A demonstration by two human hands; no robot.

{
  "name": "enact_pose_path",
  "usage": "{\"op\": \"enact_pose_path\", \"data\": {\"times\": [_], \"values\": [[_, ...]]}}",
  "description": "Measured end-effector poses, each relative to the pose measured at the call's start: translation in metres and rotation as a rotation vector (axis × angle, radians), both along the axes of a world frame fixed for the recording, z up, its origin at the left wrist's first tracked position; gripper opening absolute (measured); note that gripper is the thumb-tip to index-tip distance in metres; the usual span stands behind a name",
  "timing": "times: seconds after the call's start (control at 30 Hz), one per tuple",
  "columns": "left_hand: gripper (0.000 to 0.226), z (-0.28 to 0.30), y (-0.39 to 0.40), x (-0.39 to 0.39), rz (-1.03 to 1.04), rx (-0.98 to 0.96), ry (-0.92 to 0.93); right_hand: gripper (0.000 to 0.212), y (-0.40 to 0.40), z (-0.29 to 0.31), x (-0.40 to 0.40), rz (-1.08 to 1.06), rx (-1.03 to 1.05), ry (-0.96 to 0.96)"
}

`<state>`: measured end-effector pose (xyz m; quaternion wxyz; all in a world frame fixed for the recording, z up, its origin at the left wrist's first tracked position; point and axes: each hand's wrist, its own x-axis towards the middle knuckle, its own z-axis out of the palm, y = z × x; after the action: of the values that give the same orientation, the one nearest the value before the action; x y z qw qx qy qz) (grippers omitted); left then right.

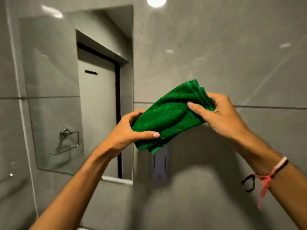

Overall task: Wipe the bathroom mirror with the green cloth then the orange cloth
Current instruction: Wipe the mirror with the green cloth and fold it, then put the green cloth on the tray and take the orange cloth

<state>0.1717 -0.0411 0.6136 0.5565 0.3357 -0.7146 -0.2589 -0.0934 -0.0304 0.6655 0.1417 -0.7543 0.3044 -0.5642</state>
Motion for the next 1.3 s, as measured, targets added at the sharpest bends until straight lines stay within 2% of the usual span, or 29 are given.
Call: {"op": "enact_pose_path", "data": {"times": [0.1,0.17,0.27,0.33,0.4,0.43,0.53,0.63,0.73,0.9,1.0,1.1,1.23,1.3], "values": [[0.054,-0.010,0.015,-0.014,-0.226,0.166,0.195,0.011,0.015,-0.023,-0.026,0.108,0.084,-0.177],[0.057,-0.046,0.023,-0.042,-0.294,0.313,0.297,0.017,0.028,-0.067,-0.054,0.112,0.191,-0.251],[0.056,-0.103,0.033,-0.072,-0.335,0.534,0.481,0.024,0.042,-0.131,-0.087,0.133,0.365,-0.386],[0.039,-0.142,0.040,-0.092,-0.364,0.661,0.592,0.026,0.047,-0.175,-0.105,0.117,0.490,-0.468],[0.029,-0.178,0.044,-0.108,-0.312,0.785,0.681,0.028,0.047,-0.217,-0.116,0.081,0.624,-0.540],[0.035,-0.204,0.045,-0.120,-0.251,0.862,0.697,0.029,0.049,-0.245,-0.125,0.044,0.700,-0.561],[0.055,-0.266,0.047,-0.132,-0.077,1.005,0.644,0.037,0.047,-0.316,-0.138,-0.041,0.891,-0.613],[0.048,-0.330,0.052,-0.137,0.001,1.113,0.555,0.039,0.055,-0.392,-0.149,-0.064,1.075,-0.601],[0.038,-0.389,0.067,-0.142,0.052,1.234,0.544,0.038,0.068,-0.468,-0.153,-0.143,1.261,-0.646],[0.048,-0.481,0.089,-0.154,0.187,1.354,0.532,0.034,0.085,-0.579,-0.149,-0.252,1.553,-0.610],[0.051,-0.530,0.098,-0.165,0.362,1.379,0.476,0.038,0.088,-0.629,-0.141,-0.376,1.607,-0.578],[0.051,-0.567,0.108,-0.175,0.478,1.422,0.451,0.042,0.087,-0.664,-0.134,-0.456,1.611,-0.454],[0.057,-0.594,0.114,-0.178,0.457,1.391,0.372,0.041,0.085,-0.685,-0.134,-0.511,1.579,-0.283],[0.056,-0.592,0.112,-0.176,0.425,1.339,0.251,0.038,0.080,-0.683,-0.136,-0.610,1.503,-0.192]]}}
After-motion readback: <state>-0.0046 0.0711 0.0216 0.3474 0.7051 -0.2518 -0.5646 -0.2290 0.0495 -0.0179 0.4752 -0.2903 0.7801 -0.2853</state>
